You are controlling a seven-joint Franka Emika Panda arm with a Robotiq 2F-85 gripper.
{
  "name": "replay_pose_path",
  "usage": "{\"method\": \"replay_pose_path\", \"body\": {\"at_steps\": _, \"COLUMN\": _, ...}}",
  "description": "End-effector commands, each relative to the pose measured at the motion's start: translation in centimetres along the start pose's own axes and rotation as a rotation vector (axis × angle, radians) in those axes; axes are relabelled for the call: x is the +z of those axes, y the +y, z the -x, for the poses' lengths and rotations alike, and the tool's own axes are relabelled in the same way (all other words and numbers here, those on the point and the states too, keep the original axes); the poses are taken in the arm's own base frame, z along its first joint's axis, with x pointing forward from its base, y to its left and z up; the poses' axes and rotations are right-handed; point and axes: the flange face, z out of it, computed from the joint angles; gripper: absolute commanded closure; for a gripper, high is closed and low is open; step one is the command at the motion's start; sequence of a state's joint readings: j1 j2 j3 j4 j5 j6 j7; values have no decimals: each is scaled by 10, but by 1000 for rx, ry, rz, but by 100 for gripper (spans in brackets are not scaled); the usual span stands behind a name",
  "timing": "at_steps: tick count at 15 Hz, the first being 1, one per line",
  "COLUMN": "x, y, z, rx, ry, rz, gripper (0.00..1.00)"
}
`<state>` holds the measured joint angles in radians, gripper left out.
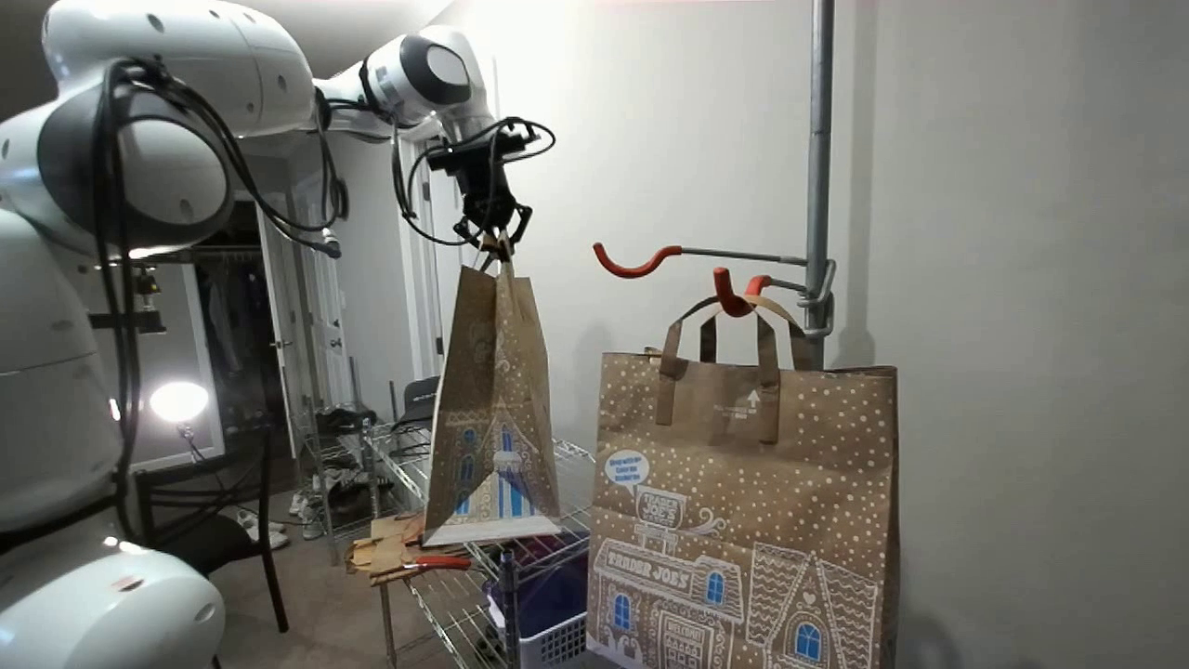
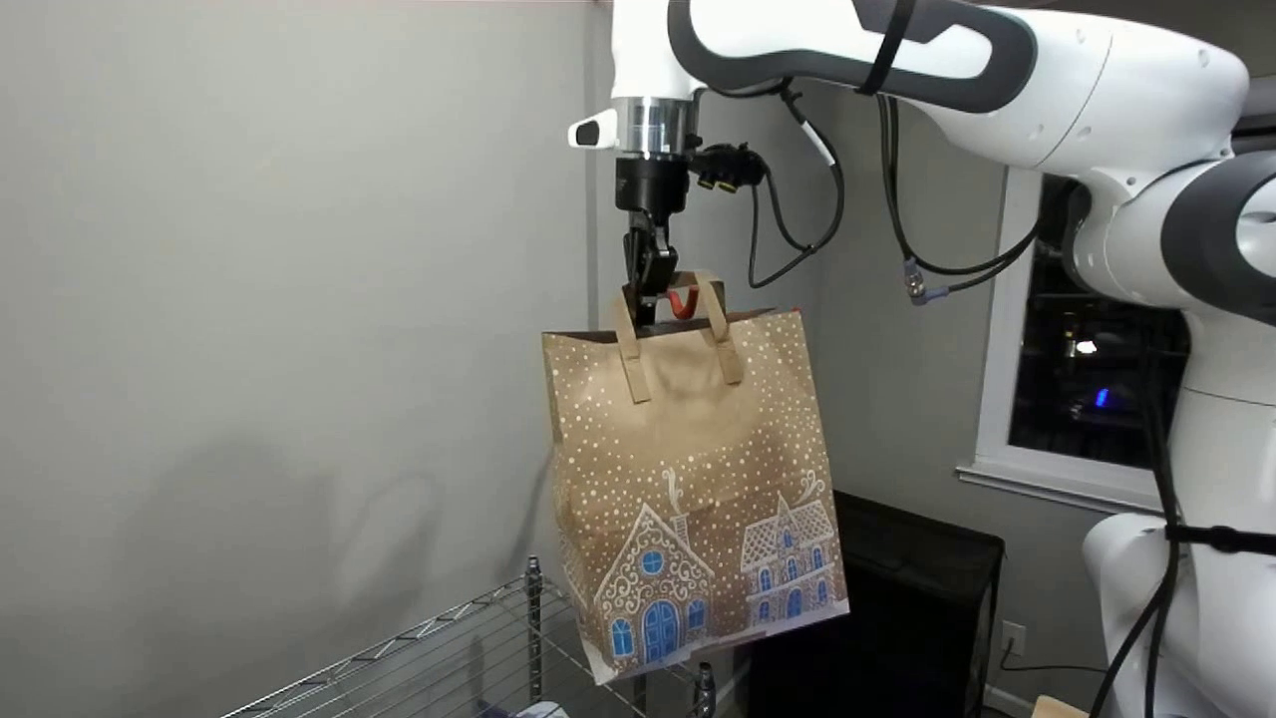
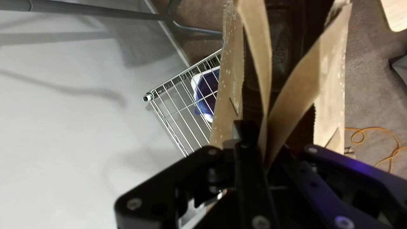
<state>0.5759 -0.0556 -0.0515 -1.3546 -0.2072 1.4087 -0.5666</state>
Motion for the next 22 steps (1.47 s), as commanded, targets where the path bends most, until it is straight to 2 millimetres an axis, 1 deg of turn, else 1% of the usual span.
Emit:
{"method": "replay_pose_path", "body": {"at_steps": 1, "x": -12, "y": -1, "z": 18, "rx": -102, "ry": 60, "rz": 28, "gripper": 100}}
{"method": "replay_pose_path", "body": {"at_steps": 3, "x": -15, "y": 4, "z": 26, "rx": -119, "ry": 91, "rz": 39, "gripper": 100}}
{"method": "replay_pose_path", "body": {"at_steps": 5, "x": -12, "y": 13, "z": 33, "rx": -139, "ry": 120, "rz": 51, "gripper": 100}}
{"method": "replay_pose_path", "body": {"at_steps": 8, "x": -10, "y": 31, "z": 45, "rx": -160, "ry": 179, "rz": 82, "gripper": 100}}
{"method": "replay_pose_path", "body": {"at_steps": 12, "x": -19, "y": 45, "z": 61, "rx": -186, "ry": 265, "rz": 125, "gripper": 100}}
{"method": "replay_pose_path", "body": {"at_steps": 16, "x": -23, "y": 62, "z": 86, "rx": -143, "ry": 335, "rz": 121, "gripper": 100}}
{"method": "replay_pose_path", "body": {"at_steps": 18, "x": -20, "y": 76, "z": 100, "rx": -92, "ry": 382, "rz": 90, "gripper": 100}}
{"method": "replay_pose_path", "body": {"at_steps": 22, "x": -12, "y": 105, "z": 123, "rx": -5, "ry": 503, "rz": 11, "gripper": 100}}
